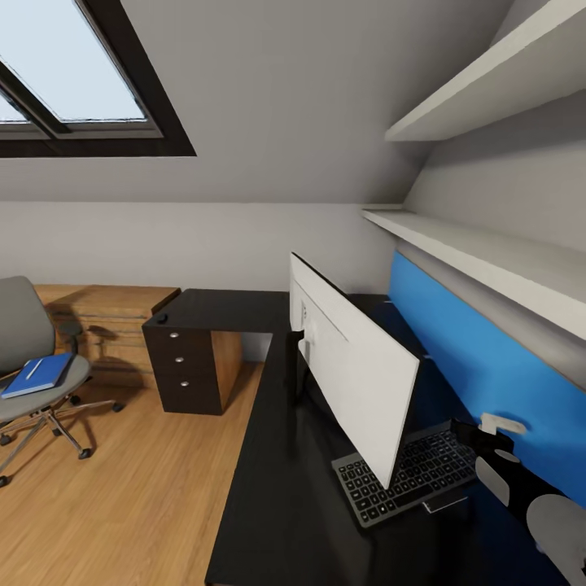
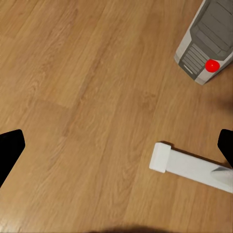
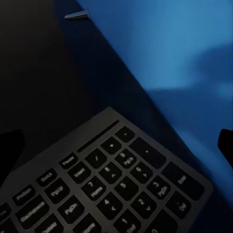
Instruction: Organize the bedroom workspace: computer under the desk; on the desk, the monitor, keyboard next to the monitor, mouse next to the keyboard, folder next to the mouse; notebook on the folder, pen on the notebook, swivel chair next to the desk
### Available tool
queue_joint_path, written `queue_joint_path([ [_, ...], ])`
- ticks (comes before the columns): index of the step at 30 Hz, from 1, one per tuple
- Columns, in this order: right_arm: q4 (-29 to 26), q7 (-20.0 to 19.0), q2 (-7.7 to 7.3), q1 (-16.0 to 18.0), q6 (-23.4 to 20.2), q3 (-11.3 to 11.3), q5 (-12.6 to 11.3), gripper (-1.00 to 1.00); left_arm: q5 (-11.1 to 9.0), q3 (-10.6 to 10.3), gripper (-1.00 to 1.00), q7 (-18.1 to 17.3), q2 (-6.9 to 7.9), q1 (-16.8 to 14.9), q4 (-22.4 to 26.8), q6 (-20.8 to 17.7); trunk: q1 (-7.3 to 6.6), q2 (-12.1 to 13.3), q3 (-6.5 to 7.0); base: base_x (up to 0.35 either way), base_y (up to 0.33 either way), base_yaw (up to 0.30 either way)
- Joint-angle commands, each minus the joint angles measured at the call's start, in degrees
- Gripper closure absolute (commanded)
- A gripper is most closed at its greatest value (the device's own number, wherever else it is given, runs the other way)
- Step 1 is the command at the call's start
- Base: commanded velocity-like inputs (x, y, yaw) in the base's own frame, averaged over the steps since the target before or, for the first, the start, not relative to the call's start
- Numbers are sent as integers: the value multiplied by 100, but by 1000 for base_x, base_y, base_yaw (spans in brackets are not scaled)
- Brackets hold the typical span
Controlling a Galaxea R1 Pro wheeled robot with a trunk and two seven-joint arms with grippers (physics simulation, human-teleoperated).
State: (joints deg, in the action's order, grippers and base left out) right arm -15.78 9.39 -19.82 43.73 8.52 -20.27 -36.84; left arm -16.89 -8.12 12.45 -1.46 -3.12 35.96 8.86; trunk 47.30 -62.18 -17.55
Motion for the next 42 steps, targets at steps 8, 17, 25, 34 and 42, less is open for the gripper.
queue_joint_path([
  [8, -4, 28, -4, 4, 18, -56, -51, -100, -60, -41, -100, 43, 9, -4, 1, 28, 1, -4, -7, 2, 0, 0],
  [17, -4, 28, -4, 4, 10, -56, -51, -100, -60, -41, -100, 43, 12, -4, 6, 28, 1, -4, -7, 0, 0, 0],
  [25, -4, 28, -4, 4, 11, -78, -44, -100, -82, 590, -100, 71, 205, -4, 163, 11, 1, -4, -7, 0, 0, 0],
  [34, -4, 28, -4, 4, 13, -82, -42, -100, -86, 1020, -100, 64, 379, -4, 438, -39, 1, -4, -7, 0, 0, 0],
  [42, -4, 28, 1, 4, 16, -91, -37, -100, -90, 1076, -100, 68, 412, -15, 677, -532, 1, -4, -7, 0, 0, 0],
])
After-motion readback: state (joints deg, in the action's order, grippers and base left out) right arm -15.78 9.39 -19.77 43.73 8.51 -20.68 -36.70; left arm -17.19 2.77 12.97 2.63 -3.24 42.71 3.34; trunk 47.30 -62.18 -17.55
